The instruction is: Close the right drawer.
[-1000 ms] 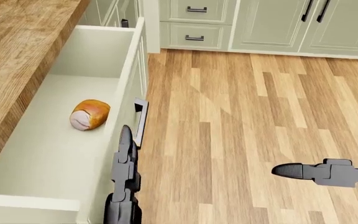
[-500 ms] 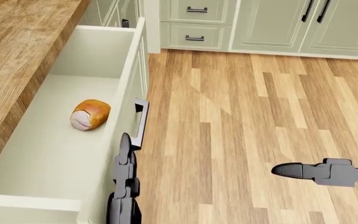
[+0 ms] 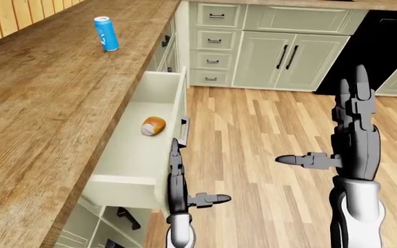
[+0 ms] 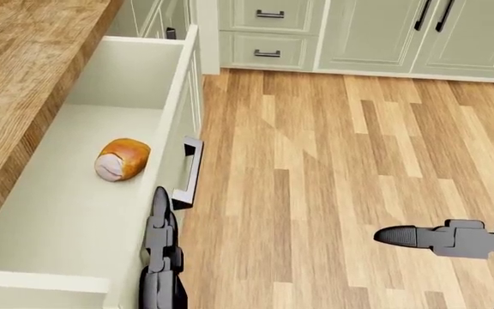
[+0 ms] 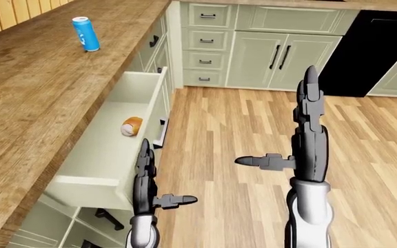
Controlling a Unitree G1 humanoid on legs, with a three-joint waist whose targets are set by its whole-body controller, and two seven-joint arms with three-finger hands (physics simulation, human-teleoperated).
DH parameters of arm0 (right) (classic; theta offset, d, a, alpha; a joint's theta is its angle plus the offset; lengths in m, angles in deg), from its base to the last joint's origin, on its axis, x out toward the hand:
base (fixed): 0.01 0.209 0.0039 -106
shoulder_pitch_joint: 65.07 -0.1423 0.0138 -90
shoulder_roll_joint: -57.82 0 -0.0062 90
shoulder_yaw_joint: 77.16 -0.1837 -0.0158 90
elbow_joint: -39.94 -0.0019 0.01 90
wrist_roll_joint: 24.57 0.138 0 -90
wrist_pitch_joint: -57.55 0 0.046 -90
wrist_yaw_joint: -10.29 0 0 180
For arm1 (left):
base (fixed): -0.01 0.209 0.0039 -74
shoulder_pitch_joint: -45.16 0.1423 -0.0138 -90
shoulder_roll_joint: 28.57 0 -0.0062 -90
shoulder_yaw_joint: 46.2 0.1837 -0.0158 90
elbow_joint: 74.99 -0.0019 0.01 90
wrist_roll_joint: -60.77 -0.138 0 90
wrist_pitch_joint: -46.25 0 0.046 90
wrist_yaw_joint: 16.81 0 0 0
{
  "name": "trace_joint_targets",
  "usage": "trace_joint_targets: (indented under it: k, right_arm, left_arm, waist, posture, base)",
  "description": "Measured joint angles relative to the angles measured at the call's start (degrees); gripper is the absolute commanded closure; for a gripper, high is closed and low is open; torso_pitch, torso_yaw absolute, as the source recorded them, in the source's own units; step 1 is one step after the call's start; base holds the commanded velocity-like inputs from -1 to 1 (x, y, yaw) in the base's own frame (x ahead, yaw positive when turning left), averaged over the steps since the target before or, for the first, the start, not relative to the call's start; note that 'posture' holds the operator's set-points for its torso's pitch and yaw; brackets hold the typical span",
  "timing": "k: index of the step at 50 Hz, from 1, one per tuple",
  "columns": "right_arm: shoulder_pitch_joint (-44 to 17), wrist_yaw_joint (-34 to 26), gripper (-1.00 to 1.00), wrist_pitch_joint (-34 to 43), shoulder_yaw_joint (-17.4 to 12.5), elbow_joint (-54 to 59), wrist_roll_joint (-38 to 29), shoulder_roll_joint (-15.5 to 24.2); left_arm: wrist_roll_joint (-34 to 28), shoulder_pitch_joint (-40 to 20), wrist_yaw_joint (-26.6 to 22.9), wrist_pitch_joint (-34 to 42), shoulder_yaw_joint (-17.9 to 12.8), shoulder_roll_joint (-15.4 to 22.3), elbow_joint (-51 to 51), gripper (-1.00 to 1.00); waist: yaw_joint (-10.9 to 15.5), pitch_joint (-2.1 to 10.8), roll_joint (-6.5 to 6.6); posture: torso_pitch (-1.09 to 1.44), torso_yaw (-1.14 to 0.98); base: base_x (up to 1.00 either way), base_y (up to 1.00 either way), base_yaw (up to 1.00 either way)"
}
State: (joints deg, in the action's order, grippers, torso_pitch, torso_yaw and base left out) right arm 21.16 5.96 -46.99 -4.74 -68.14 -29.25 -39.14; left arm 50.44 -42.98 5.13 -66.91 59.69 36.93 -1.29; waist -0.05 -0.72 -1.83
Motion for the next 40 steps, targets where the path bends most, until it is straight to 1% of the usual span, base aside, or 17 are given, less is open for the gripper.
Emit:
trace_joint_targets:
  k: [20,40]
  right_arm:
    - [0.0,-0.1,-1.0,0.3,0.2,-0.3,-0.1,-0.1]
    - [0.0,-0.1,-1.0,0.4,0.3,0.0,-0.2,-0.2]
  left_arm:
    - [1.5,-0.3,0.6,0.4,-1.0,0.2,0.7,-1.0]
    - [2.6,-1.2,3.0,-0.1,-2.0,-0.1,0.2,-1.0]
  waist:
    - [-0.4,-0.14,-0.01]
    - [-0.7,-0.24,-0.08]
  posture:
    - [0.0,0.0]
    - [0.0,0.0]
  base:
    - [0.0,0.0,0.0]
    - [0.0,0.0,0.0]
